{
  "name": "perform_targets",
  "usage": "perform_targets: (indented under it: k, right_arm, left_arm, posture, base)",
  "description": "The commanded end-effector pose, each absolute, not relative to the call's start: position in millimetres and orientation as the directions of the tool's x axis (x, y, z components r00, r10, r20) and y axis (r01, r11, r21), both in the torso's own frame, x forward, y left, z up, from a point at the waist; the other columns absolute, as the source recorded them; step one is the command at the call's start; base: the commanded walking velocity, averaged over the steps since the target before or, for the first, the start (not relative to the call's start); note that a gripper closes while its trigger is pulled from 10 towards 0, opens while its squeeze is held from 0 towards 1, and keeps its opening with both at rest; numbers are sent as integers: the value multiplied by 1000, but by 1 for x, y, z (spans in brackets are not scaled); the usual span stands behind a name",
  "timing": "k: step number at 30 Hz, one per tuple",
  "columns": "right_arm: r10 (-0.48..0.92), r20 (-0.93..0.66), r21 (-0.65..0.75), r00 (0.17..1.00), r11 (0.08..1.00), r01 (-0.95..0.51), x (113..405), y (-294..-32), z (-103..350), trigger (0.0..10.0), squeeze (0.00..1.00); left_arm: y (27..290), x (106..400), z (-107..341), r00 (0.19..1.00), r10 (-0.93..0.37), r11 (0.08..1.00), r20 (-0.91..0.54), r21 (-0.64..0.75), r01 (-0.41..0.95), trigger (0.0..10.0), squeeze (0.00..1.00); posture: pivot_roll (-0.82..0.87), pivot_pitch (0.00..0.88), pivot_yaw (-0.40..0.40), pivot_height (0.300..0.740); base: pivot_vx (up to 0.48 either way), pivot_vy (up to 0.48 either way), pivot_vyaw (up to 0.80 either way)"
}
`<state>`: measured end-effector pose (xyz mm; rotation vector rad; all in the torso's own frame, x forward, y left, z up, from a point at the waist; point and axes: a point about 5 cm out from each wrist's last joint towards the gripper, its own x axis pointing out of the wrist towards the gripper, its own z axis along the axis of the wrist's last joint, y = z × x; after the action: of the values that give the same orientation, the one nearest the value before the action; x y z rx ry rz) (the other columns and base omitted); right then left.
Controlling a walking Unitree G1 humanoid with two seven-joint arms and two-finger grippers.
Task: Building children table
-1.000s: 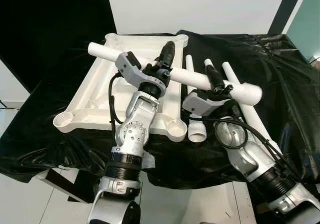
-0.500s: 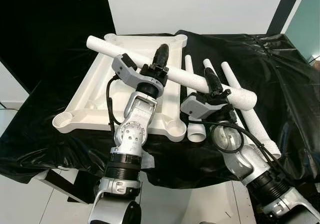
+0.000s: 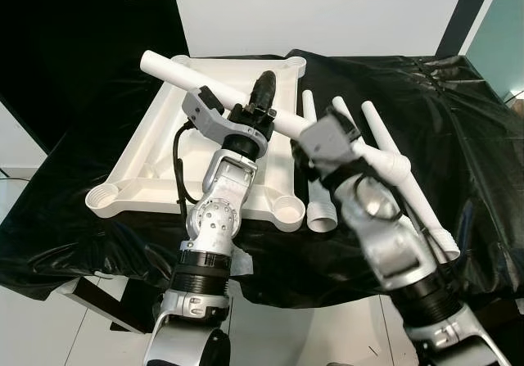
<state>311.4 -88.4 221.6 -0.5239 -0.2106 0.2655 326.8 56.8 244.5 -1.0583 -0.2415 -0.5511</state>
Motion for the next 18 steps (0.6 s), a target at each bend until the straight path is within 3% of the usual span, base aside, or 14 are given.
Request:
perform_targets:
  k: [1,8,9,11,12,18]
  right_arm:
    - [310,88,-458,947,857,-238,316,-105,233,10000,0]
    - [383,-76,-438,921,817,-376,317,-118,225,10000,0]
    - [395,-115,-429,911,808,-404,315,-117,218,7961,0]
    - [395,-115,-429,911,808,-404,315,-117,218,7961,0]
    - [412,-148,-409,899,802,-435,313,-115,213,0,0]
    - [434,-186,-369,881,801,-473,310,-108,206,0,0]
  left_arm:
    - [49,316,255,661,-418,277,623,-606,746,0,0]
    - [48,315,255,656,-423,276,625,-600,751,0,0]
    - [48,315,256,655,-423,276,626,-600,751,0,0]
    - [48,315,256,655,-423,276,626,-600,751,0,0]
    - [48,315,256,655,-423,277,627,-599,752,0,0]
    - [49,316,256,657,-424,290,623,-594,751,0,0]
  posture:
    - [-99,0,46,740]
    - [-99,0,46,740]
    - [-96,0,46,740]
    - [-96,0,46,740]
    - [-95,0,46,740]
    - [-89,0,47,740]
  base:
    - [0,0,0]
    - [0,0,0]
    - [0,0,0]
    - [0,0,0]
    - [0,0,0]
    - [0,0,0]
